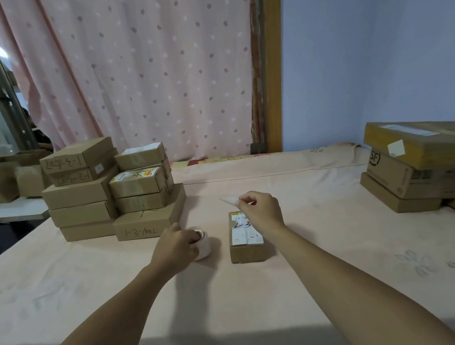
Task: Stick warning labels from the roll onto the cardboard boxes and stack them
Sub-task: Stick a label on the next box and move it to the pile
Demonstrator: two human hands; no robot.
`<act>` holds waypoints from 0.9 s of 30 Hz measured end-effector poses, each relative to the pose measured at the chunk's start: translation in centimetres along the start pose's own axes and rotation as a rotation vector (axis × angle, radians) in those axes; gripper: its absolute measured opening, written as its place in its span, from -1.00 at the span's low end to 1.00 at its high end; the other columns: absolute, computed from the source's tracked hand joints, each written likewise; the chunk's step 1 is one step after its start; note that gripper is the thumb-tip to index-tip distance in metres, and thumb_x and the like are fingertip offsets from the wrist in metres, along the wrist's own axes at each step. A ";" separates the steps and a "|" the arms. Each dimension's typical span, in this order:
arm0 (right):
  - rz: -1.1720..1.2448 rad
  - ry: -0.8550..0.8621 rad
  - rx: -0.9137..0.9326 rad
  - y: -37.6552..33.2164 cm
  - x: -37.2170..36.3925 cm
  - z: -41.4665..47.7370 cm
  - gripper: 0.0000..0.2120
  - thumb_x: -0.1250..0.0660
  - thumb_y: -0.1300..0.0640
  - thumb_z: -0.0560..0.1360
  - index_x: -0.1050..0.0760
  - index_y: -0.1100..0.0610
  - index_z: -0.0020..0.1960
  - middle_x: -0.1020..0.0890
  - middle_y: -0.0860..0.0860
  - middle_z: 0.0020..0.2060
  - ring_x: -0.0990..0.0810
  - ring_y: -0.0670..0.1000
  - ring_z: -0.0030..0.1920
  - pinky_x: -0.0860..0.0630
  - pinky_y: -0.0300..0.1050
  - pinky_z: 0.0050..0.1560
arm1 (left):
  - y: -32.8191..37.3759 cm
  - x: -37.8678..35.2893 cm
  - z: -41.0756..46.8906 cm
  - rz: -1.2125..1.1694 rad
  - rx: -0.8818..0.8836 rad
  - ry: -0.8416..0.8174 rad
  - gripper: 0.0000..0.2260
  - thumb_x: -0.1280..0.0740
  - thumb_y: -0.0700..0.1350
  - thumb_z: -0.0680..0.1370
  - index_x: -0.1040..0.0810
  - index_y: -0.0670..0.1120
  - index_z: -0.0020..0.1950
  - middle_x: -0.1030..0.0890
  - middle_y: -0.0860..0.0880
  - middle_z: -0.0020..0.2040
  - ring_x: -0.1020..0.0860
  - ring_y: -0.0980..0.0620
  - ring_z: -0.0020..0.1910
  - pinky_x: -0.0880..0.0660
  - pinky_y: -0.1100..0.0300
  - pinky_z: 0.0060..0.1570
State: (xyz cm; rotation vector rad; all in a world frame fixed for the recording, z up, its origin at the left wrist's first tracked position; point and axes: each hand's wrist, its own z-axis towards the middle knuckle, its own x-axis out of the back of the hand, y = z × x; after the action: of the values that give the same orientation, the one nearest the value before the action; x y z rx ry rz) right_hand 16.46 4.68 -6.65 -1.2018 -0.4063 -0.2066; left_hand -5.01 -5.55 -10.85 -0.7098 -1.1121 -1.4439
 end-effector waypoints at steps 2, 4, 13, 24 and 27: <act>0.008 0.005 -0.013 0.2 0.2 0.0 -0.93 -0.41 0.05 0.55 -0.64 -0.06 -0.10 -0.65 -0.23 -0.18 -0.63 -0.06 -0.10 -0.64 -0.02 -0.06 | 0.2 -0.4 0.1 0.035 -0.028 -0.030 -0.77 -0.31 -0.15 0.33 -0.68 0.07 -0.11 -0.48 -0.06 -0.27 -0.40 -0.16 -0.09 -0.19 0.10 -0.20; 0.035 0.016 -0.020 0.4 0.4 0.1 -0.94 -0.41 0.05 0.54 -0.65 -0.06 -0.09 -0.65 -0.24 -0.17 -0.63 -0.07 -0.09 -0.65 -0.01 -0.04 | 0.4 -0.3 0.3 0.080 -0.038 -0.064 -0.89 -0.24 -0.06 0.30 -0.55 0.02 -0.26 -0.47 0.05 -0.35 -0.33 -0.08 -0.10 -0.15 0.09 -0.17; -0.163 -0.003 0.044 1.4 1.9 -0.6 -0.95 -0.39 0.02 0.54 -0.63 -0.08 -0.08 -0.67 -0.21 -0.13 -0.62 -0.11 -0.08 -0.55 -0.11 -0.07 | 2.9 1.0 2.5 -0.211 0.062 0.057 -0.88 -0.36 -0.03 0.45 -0.70 0.04 -0.19 -0.68 0.13 -0.22 -0.47 0.01 -0.03 -0.43 0.10 -0.11; -0.649 0.020 0.467 4.3 3.0 -3.0 -0.88 -0.36 0.11 0.44 -0.69 0.03 -0.16 -0.69 -0.05 -0.20 -0.55 0.08 -0.12 -0.54 -0.01 -0.14 | 9.3 -1.9 3.2 -0.499 0.129 0.015 -0.83 -0.36 -0.06 0.59 -0.67 -0.06 -0.14 -0.58 0.07 -0.28 -0.46 0.05 -0.17 -0.26 0.37 -0.36; -0.704 0.059 0.532 5.0 2.3 -3.4 -0.95 -0.44 0.10 0.37 -0.69 0.00 -0.24 -0.67 -0.06 -0.30 -0.56 0.09 -0.22 -0.55 -0.04 -0.21 | 9.5 -2.2 3.4 -0.551 0.138 0.002 -0.85 -0.38 -0.09 0.56 -0.69 -0.07 -0.16 -0.66 0.02 -0.20 -0.52 0.01 -0.14 -0.33 0.31 -0.29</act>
State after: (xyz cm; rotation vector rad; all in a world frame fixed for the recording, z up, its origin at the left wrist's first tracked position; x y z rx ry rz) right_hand 21.11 3.41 -11.05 -0.4929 -0.7693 -0.6908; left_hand 4.09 -0.88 -9.25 -0.3101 -1.4627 -1.7984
